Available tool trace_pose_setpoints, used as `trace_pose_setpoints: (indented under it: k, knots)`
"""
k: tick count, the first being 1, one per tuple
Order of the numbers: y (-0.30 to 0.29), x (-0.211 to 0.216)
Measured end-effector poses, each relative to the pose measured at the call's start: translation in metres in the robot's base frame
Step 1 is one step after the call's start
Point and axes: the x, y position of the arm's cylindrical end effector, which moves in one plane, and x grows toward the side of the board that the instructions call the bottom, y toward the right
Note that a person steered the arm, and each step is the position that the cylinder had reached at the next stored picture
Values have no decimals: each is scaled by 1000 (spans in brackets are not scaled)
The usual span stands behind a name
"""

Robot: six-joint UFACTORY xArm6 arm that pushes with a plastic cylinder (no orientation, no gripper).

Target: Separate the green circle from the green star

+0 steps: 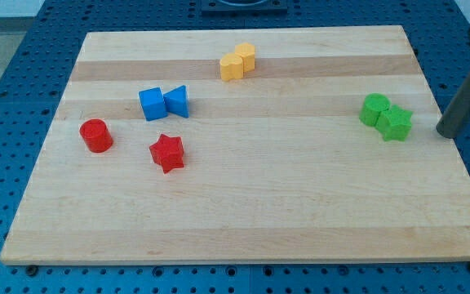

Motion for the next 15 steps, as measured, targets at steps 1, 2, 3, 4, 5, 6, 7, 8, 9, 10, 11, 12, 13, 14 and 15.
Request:
trace_pose_setpoints:
  k: [1,2,3,4,5,6,7,8,9,10,11,12,13,14,15]
  knots:
    - [-22,0]
    - [-39,0]
    - [-41,-22]
    - [-48,-44]
    - [-49,-44]
    - [-58,-43]
    - [-75,-43]
    - [-93,-43]
    - [-116,-43]
    - [-138,-43]
    - [-157,-43]
    - [-174,-43]
    - [-191,-43]
    - [-206,-43]
    - [-219,-43]
